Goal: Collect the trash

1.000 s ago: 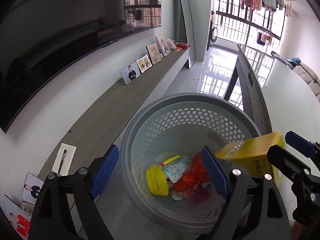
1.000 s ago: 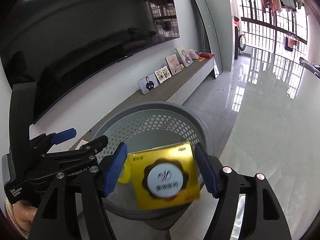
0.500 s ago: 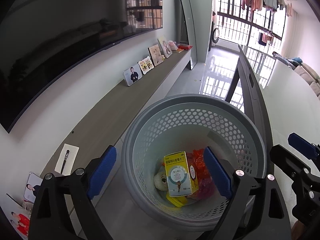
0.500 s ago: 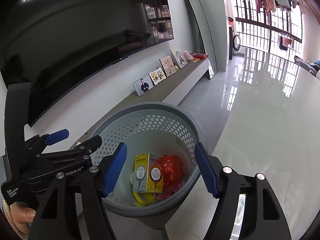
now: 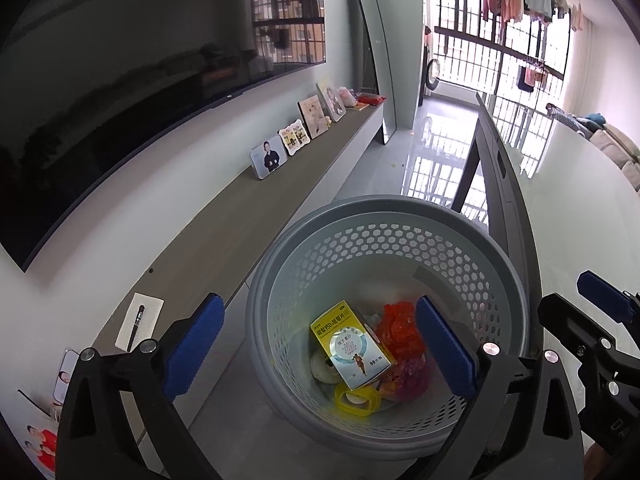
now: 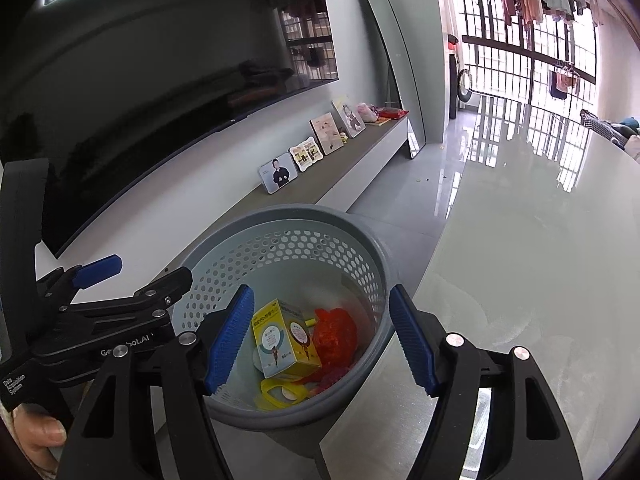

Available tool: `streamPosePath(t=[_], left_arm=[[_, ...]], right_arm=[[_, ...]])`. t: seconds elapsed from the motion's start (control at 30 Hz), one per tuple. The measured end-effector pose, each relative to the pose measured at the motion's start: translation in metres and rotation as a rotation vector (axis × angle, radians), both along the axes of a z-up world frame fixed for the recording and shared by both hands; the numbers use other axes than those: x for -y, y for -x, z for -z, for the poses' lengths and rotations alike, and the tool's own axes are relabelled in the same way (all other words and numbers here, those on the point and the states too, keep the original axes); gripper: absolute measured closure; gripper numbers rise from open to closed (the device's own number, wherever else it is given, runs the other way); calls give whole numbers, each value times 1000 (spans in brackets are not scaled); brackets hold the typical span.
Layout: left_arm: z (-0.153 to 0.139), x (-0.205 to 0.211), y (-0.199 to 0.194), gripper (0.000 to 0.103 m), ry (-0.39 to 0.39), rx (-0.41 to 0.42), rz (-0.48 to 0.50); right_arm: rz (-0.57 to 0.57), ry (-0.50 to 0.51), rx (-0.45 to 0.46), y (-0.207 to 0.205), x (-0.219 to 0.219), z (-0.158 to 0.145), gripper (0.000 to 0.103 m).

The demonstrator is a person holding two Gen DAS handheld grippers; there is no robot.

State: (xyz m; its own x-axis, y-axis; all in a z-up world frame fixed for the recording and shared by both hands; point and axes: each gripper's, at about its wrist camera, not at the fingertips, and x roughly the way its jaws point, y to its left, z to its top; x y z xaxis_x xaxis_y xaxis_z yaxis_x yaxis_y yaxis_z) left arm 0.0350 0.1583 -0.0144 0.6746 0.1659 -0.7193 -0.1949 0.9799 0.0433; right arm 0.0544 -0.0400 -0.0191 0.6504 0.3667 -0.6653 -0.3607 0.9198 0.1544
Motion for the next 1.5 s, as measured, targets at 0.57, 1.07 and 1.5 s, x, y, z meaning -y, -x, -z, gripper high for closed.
streamPosePath(t=[0.57, 1.07, 1.5], left_arm=[[-3, -2, 3, 7, -10, -3, -12], [-4, 2, 4, 7, -5, -11, -13], [-1, 2, 5, 7, -5, -20, -21]], right_arm=[[22, -7, 4, 4, 10, -1, 36], [24, -4, 2, 5, 12, 1, 36], [25, 0, -7, 6, 12, 4, 36]])
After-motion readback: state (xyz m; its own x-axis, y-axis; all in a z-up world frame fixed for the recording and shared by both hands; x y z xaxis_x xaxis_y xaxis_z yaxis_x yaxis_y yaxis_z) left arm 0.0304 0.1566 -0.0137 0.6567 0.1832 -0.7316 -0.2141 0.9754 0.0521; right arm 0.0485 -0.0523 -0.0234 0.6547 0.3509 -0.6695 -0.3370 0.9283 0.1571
